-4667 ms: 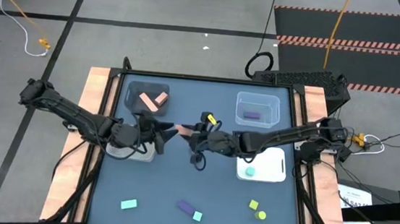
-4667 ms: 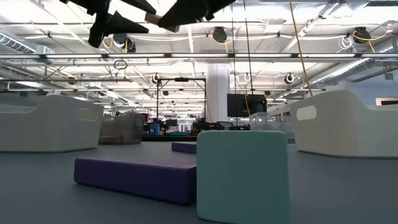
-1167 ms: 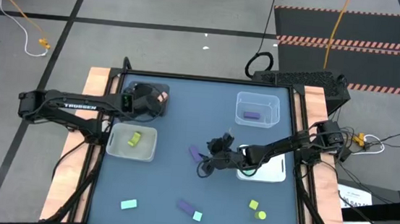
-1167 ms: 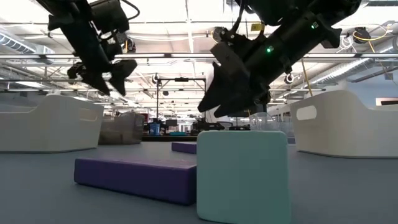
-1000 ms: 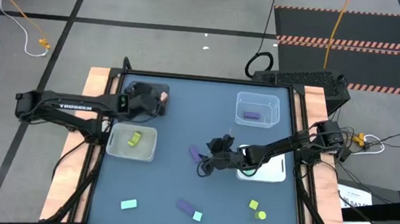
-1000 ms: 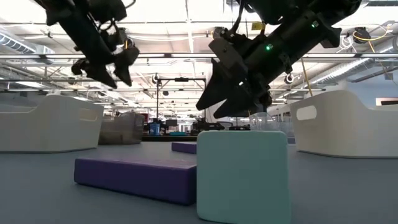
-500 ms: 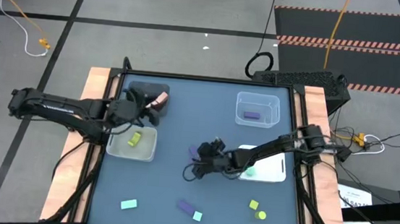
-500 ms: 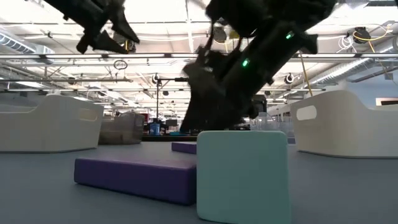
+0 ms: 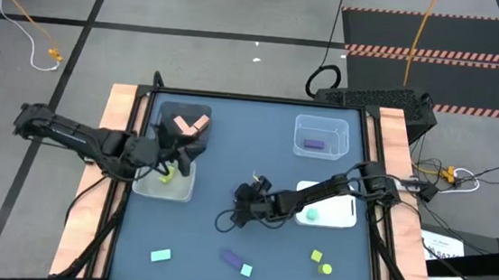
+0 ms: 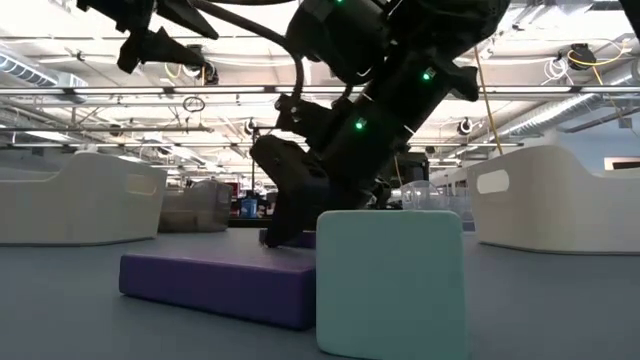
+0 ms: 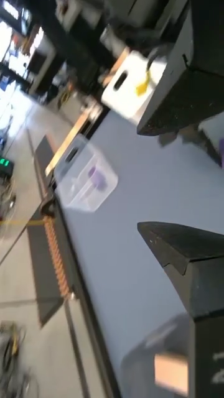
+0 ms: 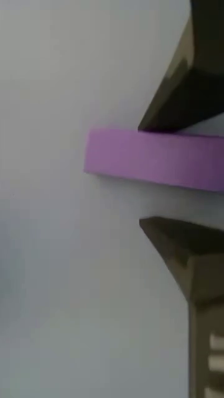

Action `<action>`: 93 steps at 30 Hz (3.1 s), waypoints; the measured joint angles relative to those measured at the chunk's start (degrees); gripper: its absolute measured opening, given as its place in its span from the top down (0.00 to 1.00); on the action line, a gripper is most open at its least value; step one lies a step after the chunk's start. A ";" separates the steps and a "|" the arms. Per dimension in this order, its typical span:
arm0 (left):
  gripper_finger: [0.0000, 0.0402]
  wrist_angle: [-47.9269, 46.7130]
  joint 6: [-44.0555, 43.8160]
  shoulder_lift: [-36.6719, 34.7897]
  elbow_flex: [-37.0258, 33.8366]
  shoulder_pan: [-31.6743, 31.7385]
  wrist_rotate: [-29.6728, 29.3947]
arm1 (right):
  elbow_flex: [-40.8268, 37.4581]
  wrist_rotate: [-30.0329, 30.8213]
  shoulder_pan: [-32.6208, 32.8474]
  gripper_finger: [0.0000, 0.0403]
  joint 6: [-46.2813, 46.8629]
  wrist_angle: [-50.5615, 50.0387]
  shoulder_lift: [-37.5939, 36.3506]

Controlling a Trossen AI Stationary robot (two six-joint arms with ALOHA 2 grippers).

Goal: Sort & place blocks by color
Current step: Put the top purple block into the transparent bin, then put the left blue block into the white bin

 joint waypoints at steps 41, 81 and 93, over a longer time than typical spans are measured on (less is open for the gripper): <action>0.40 26.61 9.19 22.29 -0.04 -10.55 -1.69 | -34.54 10.79 -0.61 0.79 -54.65 54.63 -41.87; 0.40 28.03 11.85 30.66 -0.04 -7.13 24.15 | -37.51 -3.63 -36.59 0.21 -15.82 -11.28 -53.44; 0.40 15.34 -16.71 29.28 0.00 -20.03 44.87 | -37.51 -7.32 -36.57 0.16 -15.99 -11.46 -56.83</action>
